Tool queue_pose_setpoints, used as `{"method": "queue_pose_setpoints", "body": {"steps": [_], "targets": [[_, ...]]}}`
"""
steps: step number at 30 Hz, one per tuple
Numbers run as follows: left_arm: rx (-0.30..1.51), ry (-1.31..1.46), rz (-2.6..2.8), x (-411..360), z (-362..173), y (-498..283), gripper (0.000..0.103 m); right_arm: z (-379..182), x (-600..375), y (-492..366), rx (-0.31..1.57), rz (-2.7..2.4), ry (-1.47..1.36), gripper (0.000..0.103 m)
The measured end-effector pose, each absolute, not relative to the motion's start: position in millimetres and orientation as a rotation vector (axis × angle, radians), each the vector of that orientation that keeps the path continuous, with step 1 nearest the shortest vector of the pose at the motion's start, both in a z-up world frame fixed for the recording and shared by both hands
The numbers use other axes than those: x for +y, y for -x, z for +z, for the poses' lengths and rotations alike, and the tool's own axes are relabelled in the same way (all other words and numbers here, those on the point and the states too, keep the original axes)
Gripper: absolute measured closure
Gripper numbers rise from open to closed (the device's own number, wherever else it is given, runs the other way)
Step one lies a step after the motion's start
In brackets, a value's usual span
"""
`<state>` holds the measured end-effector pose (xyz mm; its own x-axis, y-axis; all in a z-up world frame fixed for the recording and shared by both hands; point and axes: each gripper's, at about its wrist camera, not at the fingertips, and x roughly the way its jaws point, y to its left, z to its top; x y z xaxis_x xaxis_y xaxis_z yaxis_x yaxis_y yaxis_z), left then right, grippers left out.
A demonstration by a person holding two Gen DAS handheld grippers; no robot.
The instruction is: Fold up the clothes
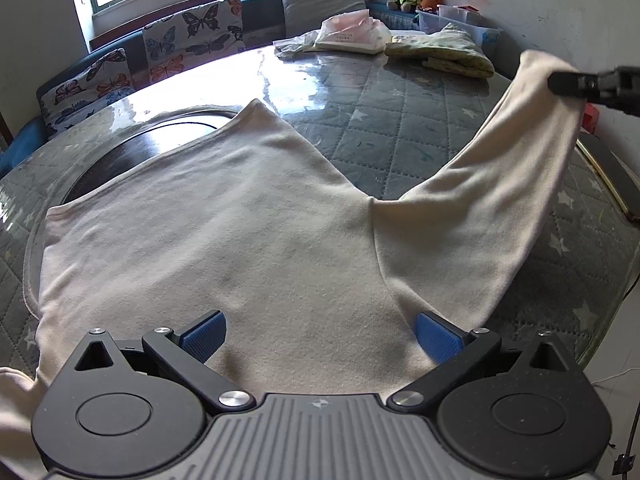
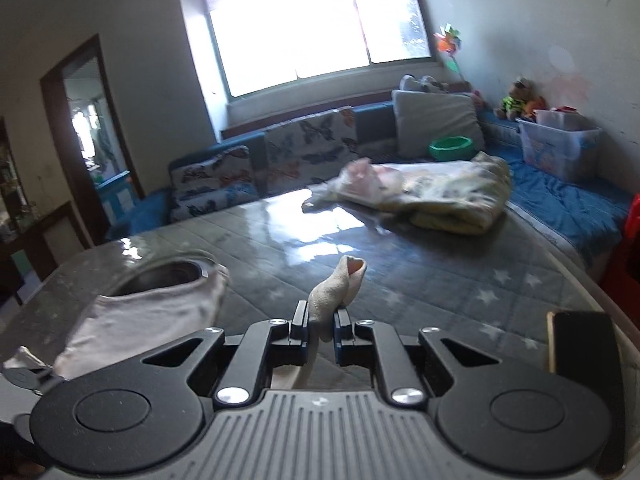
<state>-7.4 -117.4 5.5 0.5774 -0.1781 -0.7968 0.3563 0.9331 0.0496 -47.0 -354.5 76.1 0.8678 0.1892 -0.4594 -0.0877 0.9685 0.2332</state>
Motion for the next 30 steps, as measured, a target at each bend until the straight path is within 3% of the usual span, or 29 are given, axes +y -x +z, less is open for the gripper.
{"method": "queue_pose_setpoints", "body": {"steps": [13, 30], "targets": [[0.901, -0.146, -0.294, -102.0, 11.1, 8.2, 0.000, 112.6, -308.7, 52.9, 0.445, 0.291, -0.176, 0.093], [0.844, 0.073, -0.032, 46.1, 30.2, 35.3, 0.000, 104.7, -185.3, 36.4, 0.547, 0.582, -0.066, 0.093]]}}
